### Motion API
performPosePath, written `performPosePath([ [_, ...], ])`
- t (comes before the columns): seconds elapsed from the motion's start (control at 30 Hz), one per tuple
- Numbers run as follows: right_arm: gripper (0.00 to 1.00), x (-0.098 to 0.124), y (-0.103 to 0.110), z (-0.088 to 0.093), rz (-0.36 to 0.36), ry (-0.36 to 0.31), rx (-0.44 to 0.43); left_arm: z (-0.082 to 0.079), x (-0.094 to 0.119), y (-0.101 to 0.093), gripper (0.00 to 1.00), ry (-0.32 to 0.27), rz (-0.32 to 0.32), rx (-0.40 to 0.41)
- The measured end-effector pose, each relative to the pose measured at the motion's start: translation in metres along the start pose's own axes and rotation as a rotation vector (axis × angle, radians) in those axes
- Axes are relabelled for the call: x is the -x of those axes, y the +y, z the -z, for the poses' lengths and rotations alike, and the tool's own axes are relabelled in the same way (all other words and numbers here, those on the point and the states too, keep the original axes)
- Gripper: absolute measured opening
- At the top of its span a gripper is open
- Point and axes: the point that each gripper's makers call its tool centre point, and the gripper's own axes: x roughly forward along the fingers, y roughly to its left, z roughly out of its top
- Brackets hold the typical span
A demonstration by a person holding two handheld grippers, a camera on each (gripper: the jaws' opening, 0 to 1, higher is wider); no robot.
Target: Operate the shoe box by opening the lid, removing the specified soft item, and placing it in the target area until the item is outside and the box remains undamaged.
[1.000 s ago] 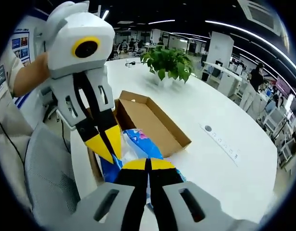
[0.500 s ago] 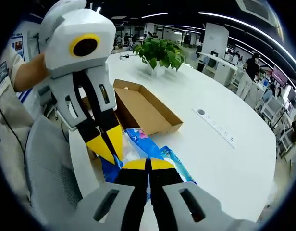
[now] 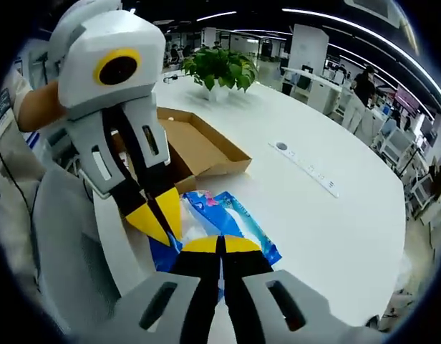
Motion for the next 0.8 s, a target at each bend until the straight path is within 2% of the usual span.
performPosePath([
  [0.47, 0.00, 0.017, -0.037, 0.030, 0.044, 0.043, -0.023, -0.029, -0.039, -0.001, 0.00, -0.027, 0.064, 0.008],
  [0.8, 0.00, 0.021, -0.057, 0.048, 0.063, 0.065, -0.047, -0.041, -0.064, 0.000, 0.00, -0.041, 0.093, 0.028],
])
